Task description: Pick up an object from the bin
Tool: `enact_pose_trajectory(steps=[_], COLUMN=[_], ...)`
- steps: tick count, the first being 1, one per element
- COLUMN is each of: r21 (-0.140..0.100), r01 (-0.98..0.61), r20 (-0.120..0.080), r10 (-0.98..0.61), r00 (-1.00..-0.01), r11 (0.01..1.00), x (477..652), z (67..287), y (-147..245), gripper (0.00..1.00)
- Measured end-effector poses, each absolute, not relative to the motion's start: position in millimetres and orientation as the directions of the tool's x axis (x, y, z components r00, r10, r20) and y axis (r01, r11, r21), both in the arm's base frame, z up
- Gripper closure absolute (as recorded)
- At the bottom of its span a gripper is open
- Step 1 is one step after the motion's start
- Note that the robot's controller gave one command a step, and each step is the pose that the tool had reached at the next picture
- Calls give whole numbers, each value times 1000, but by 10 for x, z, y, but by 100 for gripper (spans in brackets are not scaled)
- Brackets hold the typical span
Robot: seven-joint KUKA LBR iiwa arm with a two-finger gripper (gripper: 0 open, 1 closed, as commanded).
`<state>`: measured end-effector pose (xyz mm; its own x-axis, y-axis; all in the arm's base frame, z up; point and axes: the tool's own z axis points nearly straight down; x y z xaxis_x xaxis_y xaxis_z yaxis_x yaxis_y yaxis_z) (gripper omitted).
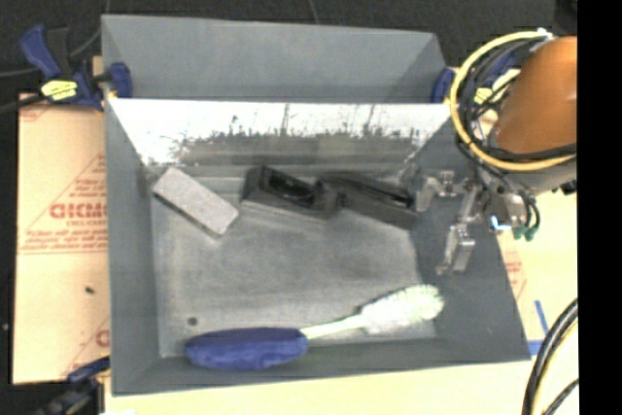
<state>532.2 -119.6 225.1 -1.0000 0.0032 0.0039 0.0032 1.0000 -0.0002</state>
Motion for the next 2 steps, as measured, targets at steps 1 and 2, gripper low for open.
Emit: enact_pose_trajectory(steps=[1,2], r21=[-2,-2], r01=[-2,-132], r20=[-4,-3], r10=[-2,-132], r00=[-1000,-991], r11=[1000,991], x=[5339,4962], z=[2293,1300], y=[-1191,-966], gripper=[0,0])
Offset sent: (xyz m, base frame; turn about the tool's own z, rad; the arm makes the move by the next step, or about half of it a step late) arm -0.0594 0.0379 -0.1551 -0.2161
